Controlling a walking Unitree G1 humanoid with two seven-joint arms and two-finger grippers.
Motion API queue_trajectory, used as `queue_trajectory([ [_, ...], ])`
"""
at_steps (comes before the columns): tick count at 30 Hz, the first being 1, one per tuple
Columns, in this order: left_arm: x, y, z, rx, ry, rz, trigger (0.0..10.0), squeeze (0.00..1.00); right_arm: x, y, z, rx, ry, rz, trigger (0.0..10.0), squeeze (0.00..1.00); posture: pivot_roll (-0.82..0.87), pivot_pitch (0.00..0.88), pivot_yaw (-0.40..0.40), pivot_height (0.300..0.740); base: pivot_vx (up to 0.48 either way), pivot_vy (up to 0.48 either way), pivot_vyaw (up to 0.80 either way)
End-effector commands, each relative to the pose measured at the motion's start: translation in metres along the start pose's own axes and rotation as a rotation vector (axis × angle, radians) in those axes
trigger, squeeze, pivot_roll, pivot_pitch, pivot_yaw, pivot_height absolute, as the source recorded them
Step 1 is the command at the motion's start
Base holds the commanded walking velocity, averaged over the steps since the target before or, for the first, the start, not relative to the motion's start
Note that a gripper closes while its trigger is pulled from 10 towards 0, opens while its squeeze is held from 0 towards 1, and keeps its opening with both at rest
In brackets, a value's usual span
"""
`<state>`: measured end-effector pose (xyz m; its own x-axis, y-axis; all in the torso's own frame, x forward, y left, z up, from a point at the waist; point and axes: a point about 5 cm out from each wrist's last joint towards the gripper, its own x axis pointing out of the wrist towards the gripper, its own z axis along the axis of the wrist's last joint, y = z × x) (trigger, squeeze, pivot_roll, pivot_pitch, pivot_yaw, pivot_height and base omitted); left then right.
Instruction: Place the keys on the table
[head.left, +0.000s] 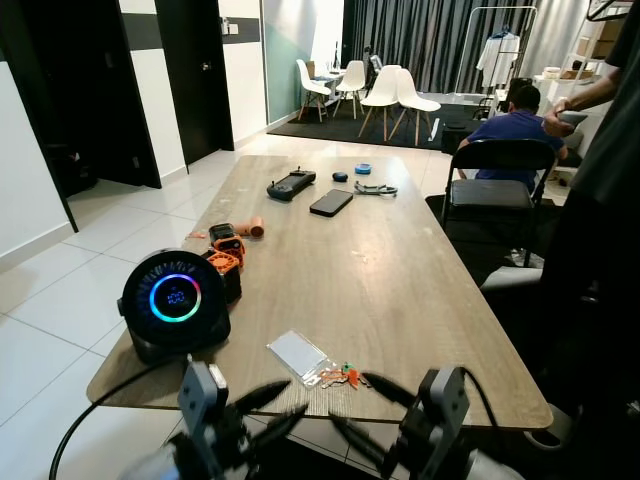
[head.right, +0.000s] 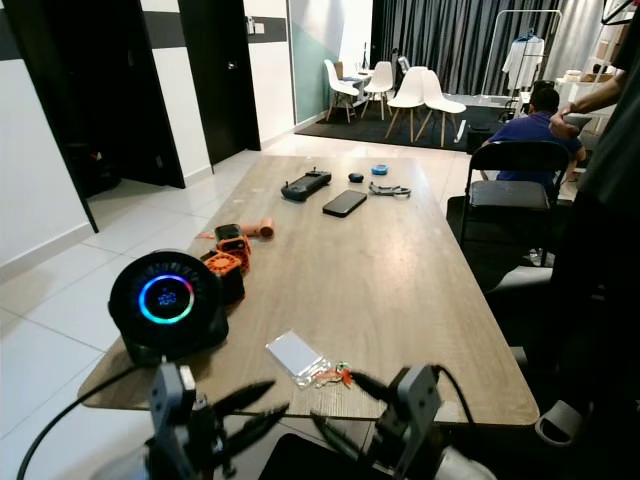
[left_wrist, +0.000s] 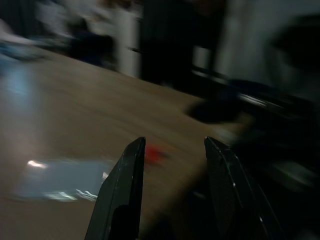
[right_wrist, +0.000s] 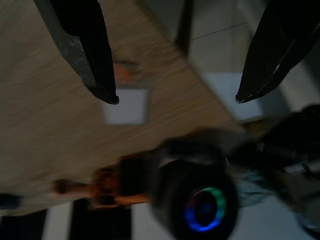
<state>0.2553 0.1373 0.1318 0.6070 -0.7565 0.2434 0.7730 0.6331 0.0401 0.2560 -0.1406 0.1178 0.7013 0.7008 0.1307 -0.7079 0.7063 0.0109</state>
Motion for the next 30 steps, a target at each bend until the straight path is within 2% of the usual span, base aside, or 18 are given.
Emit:
queue_trajectory([
  [1,0.0,0.005,-0.003,0.016,0.017,0.067,10.0,0.0,-0.004,-0.005,-0.003,-0.011,0.036,-0.053,10.0,0.0,0.01,0.04,0.021,0.74,0.0,0.0,0.0],
  [2,0.007,0.015,0.0,0.035,0.002,0.151,10.0,0.0,-0.007,-0.019,-0.003,-0.044,0.048,-0.156,10.0,0.0,0.01,0.041,0.021,0.74,0.0,0.0,0.0],
  [3,0.007,0.015,0.0,0.035,0.002,0.151,10.0,0.0,-0.007,-0.019,-0.003,-0.044,0.048,-0.156,10.0,0.0,0.01,0.041,0.021,0.74,0.0,0.0,0.0],
  [4,0.01,0.018,0.001,0.044,0.006,0.169,10.0,0.0,-0.008,-0.025,-0.003,-0.059,0.053,-0.211,10.0,0.0,0.01,0.042,0.021,0.74,0.0,0.0,0.0],
  [6,0.016,0.015,-0.002,0.048,0.028,0.152,10.0,0.0,-0.009,-0.039,0.003,-0.091,0.043,-0.317,10.0,0.0,0.0,0.048,0.023,0.74,0.0,0.0,0.0],
  [8,0.019,0.014,-0.004,0.049,0.038,0.146,10.0,0.0,-0.009,-0.045,0.006,-0.105,0.039,-0.355,10.0,0.0,0.0,0.053,0.025,0.74,0.0,0.0,0.0],
  [9,0.024,0.011,-0.007,0.051,0.051,0.141,10.0,0.0,-0.008,-0.055,0.009,-0.133,0.055,-0.419,10.0,0.0,0.0,0.055,0.025,0.74,0.0,0.0,0.0],
  [15,0.029,0.004,-0.01,0.044,0.054,0.118,10.0,0.0,-0.008,-0.066,0.009,-0.175,0.093,-0.472,10.0,0.0,0.0,0.057,0.025,0.74,0.0,0.0,0.0],
  [17,0.03,-0.009,-0.01,0.025,0.051,0.029,10.0,0.0,-0.01,-0.081,0.008,-0.207,0.126,-0.559,10.0,0.0,0.0,0.062,0.019,0.74,0.0,0.0,0.0],
  [19,0.03,-0.011,-0.011,0.031,0.059,0.015,10.0,0.0,-0.011,-0.084,0.008,-0.212,0.132,-0.578,10.0,0.0,0.0,0.062,0.019,0.74,0.0,0.0,0.0],
  [26,0.036,-0.009,-0.02,0.11,0.099,0.07,10.0,0.0,-0.01,-0.105,0.007,-0.245,0.158,-0.705,10.0,0.0,0.01,0.076,0.016,0.74,0.0,0.0,0.0],
  [30,0.038,-0.008,-0.02,0.126,0.098,0.08,10.0,0.0,-0.003,-0.112,0.008,-0.211,0.145,-0.726,10.0,0.0,0.01,0.081,0.016,0.74,0.0,0.0,0.0],
])
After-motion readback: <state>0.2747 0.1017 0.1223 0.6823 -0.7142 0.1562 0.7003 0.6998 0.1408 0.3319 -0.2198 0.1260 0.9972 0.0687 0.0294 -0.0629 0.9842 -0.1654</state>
